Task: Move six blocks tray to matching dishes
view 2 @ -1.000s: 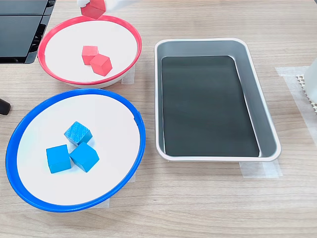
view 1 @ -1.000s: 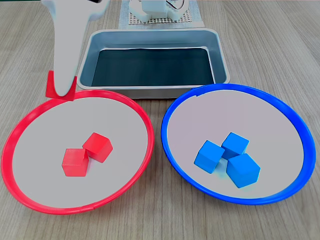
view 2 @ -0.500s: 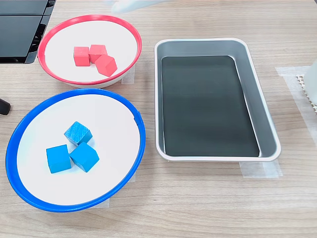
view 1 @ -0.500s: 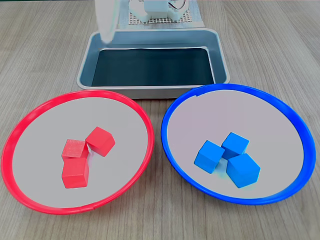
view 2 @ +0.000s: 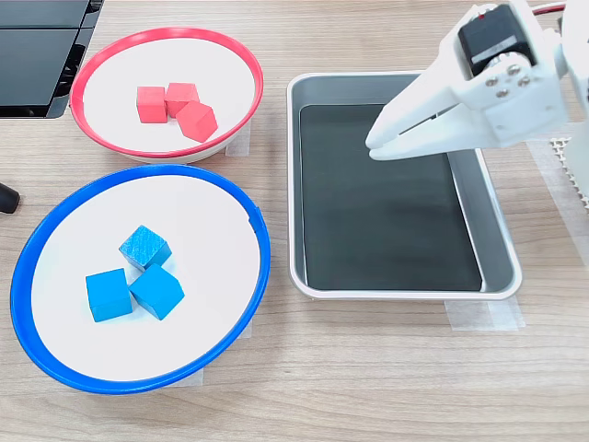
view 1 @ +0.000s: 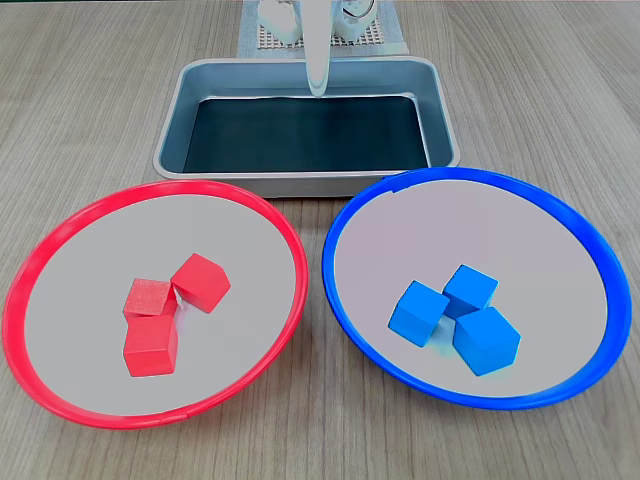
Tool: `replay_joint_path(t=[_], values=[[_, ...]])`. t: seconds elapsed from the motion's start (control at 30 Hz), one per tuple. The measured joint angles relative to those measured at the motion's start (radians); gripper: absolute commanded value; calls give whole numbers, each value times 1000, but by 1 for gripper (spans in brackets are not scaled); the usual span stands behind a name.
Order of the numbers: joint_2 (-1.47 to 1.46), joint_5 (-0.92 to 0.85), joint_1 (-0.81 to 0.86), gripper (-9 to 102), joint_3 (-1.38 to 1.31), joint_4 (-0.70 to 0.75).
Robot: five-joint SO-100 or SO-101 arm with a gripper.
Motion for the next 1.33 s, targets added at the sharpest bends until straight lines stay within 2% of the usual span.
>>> replay_joint_path(t=[0.1,0.2,1.33], values=[[67,-6,-3,0,2,110],[80,-6,-3,0,2,144],[80,15,20,0,2,147]])
